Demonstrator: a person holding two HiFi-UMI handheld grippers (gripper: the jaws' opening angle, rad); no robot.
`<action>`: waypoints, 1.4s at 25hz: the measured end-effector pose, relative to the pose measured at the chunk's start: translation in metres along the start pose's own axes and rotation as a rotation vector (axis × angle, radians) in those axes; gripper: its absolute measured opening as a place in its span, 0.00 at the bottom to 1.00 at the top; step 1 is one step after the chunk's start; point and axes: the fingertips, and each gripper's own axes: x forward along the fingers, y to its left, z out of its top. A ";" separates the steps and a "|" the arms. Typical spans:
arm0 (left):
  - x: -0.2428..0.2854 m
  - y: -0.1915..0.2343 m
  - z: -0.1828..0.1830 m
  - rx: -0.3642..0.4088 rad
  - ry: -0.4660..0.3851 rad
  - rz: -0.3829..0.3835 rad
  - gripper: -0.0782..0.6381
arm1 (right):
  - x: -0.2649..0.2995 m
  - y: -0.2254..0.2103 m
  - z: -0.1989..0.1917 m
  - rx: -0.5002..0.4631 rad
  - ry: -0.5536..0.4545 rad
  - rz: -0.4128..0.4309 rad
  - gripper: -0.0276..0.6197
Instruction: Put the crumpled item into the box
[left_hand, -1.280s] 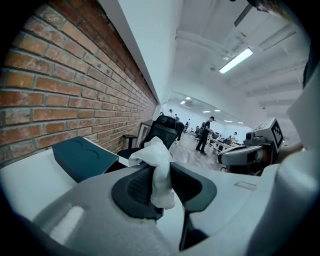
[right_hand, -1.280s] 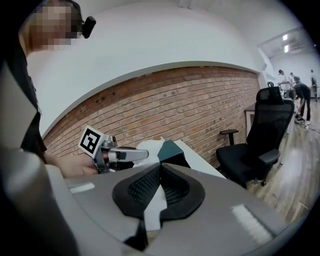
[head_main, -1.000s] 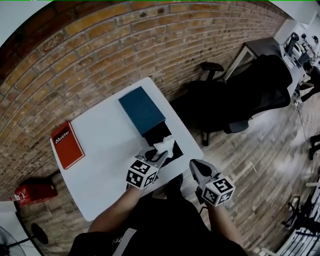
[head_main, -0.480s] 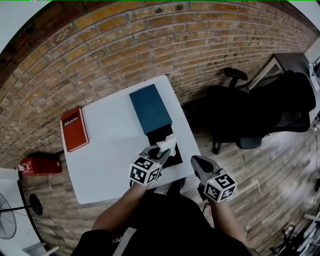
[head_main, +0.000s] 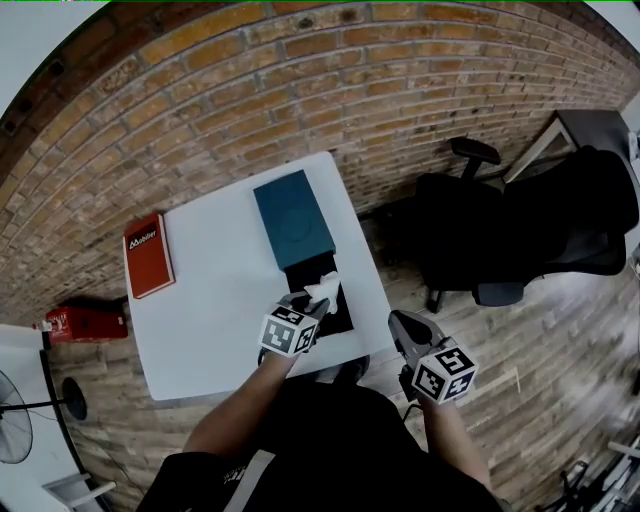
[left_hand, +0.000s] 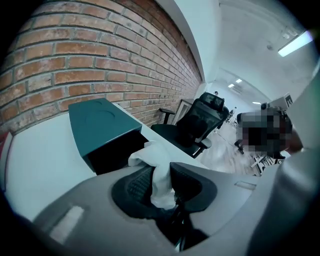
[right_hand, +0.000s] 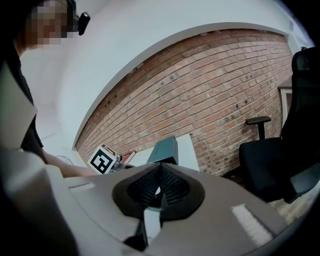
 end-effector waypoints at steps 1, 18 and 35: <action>0.002 0.002 -0.003 -0.001 0.012 0.007 0.24 | 0.000 -0.001 -0.001 0.002 0.001 0.003 0.04; -0.015 0.036 -0.022 0.050 0.076 0.145 0.40 | 0.030 0.029 -0.029 -0.018 0.102 0.109 0.04; -0.053 0.028 0.000 0.123 -0.041 -0.022 0.40 | 0.057 0.098 -0.015 -0.138 0.102 0.109 0.04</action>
